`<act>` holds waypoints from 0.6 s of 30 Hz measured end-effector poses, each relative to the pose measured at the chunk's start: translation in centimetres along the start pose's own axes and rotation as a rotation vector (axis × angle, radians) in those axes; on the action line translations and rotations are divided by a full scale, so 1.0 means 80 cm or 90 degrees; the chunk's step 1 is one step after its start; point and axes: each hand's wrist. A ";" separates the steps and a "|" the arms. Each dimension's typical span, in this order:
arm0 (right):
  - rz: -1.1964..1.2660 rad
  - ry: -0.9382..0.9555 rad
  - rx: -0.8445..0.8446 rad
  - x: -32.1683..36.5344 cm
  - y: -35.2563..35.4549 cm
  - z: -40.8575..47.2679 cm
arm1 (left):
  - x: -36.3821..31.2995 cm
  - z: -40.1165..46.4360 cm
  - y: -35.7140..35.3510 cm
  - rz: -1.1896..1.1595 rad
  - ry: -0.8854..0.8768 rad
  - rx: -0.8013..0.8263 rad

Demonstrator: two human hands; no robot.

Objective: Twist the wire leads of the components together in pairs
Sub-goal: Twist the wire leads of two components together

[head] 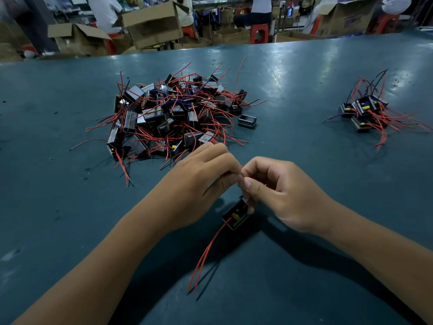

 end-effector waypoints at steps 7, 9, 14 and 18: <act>-0.245 0.074 -0.085 0.002 -0.003 -0.001 | -0.009 -0.001 -0.007 -0.160 0.223 -0.005; -0.257 0.076 -0.101 0.002 -0.003 0.000 | -0.009 -0.001 -0.012 -0.271 0.302 -0.046; -0.139 0.026 -0.094 -0.002 0.006 0.002 | -0.008 0.001 -0.004 -0.380 0.296 -0.109; -0.066 0.001 -0.068 -0.006 0.007 0.003 | -0.001 -0.005 0.009 -0.349 0.226 -0.059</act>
Point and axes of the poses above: each hand's wrist, its own z-axis towards the middle knuckle, its own y-axis out of the back of the hand, x = y × z, and after that the axes turned 15 degrees about -z, right-handed
